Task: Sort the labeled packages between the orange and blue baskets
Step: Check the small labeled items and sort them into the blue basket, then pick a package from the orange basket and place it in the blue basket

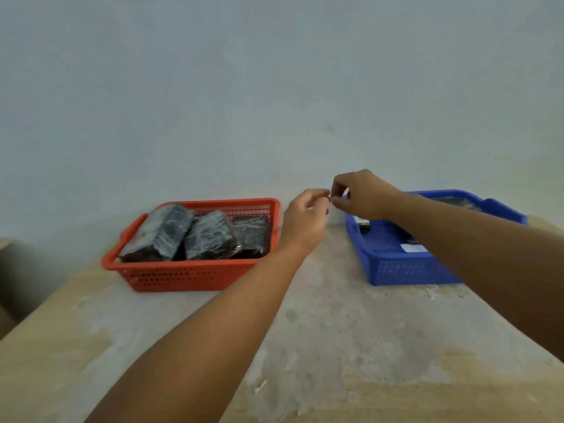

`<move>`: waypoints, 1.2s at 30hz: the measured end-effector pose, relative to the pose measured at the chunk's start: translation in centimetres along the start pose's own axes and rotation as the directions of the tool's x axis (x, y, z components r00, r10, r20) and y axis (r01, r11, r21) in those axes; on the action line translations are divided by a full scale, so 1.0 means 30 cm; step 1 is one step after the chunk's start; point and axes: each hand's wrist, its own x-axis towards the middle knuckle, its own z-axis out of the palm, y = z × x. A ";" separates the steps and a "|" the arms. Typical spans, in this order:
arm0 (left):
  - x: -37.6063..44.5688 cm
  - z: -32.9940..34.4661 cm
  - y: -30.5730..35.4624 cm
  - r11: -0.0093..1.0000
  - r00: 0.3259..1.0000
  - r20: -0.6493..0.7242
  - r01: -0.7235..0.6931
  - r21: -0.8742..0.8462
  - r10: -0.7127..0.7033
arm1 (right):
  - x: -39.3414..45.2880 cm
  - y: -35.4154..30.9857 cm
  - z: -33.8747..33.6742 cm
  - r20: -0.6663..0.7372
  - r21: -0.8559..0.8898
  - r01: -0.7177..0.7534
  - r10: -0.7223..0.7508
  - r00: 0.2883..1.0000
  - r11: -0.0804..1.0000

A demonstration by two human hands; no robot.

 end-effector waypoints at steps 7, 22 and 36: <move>-0.070 -0.591 -0.066 0.798 0.950 -0.141 -0.146 0.585 0.277 | 0.024 -0.317 0.159 0.141 -0.019 0.393 -0.387 0.911 0.919; -0.072 -0.923 -0.349 0.331 0.950 -0.311 0.291 0.898 0.006 | 0.230 -0.549 0.442 0.358 -0.134 0.505 -0.433 0.827 0.853; -0.075 -0.908 -0.345 0.339 0.947 -0.319 0.287 0.896 0.040 | 0.197 -0.430 0.354 -0.199 0.695 -0.154 0.393 0.898 0.702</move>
